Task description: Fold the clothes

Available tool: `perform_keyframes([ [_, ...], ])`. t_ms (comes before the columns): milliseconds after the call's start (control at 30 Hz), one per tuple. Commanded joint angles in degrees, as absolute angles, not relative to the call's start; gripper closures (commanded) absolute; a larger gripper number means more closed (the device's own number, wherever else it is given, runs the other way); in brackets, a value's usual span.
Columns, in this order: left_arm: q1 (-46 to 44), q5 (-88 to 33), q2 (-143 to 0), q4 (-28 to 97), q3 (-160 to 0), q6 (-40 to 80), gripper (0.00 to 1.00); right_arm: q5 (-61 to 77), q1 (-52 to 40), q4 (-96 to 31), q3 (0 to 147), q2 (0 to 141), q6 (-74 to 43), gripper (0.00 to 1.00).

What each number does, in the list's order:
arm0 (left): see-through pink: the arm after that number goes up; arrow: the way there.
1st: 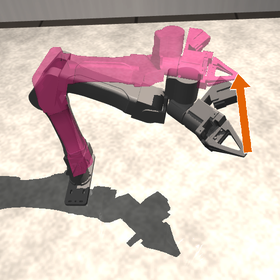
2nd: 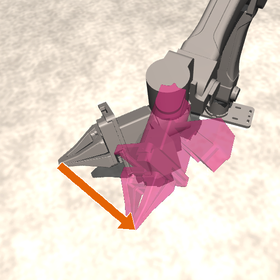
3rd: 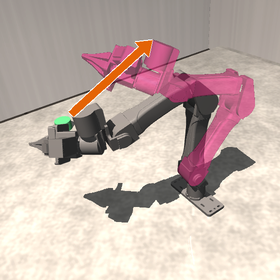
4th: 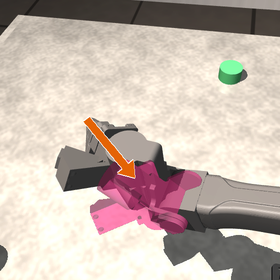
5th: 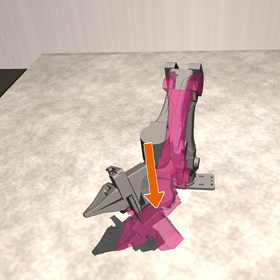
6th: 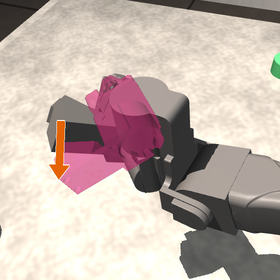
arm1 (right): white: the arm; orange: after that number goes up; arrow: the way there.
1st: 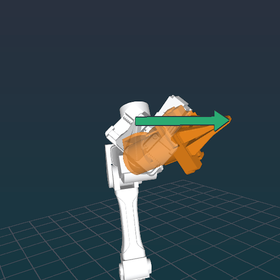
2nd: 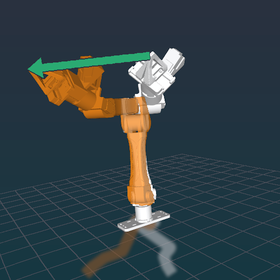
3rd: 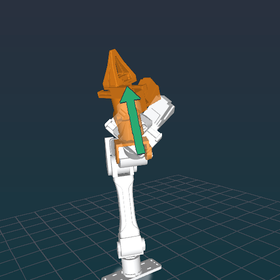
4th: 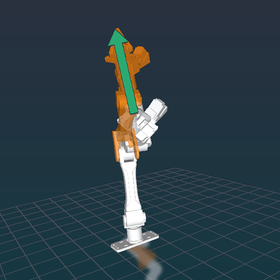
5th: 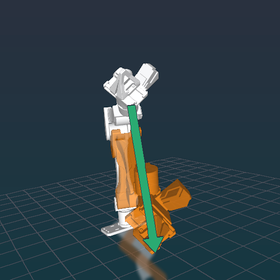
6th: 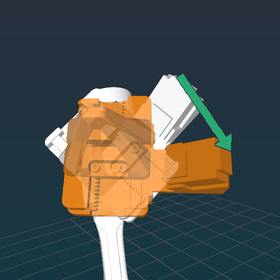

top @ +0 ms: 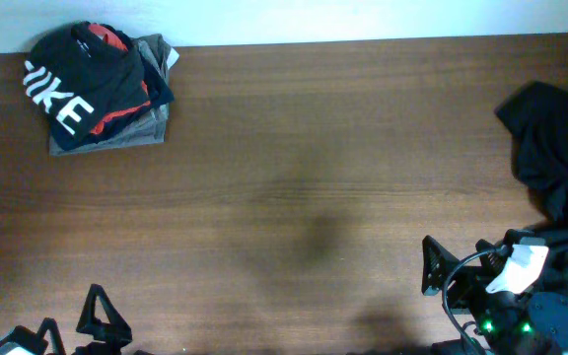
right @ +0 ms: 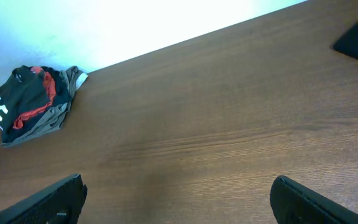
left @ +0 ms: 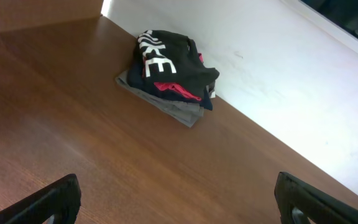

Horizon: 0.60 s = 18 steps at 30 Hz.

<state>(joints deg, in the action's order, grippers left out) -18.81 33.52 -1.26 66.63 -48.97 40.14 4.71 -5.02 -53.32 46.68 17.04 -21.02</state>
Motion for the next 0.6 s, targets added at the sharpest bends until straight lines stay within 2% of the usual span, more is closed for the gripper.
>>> perform_keyframes([
  [0,-18.52,34.74,-0.82,66.72,-48.99,40.32,0.01,3.62,-4.84,-53.34,46.28,16.82,-21.52,0.01],
  [567,-18.52,34.74,-0.82,66.74,-48.99,40.32,0.01,1.85,-3.64,-55.02,45.91,15.79,-19.31,0.01],
])
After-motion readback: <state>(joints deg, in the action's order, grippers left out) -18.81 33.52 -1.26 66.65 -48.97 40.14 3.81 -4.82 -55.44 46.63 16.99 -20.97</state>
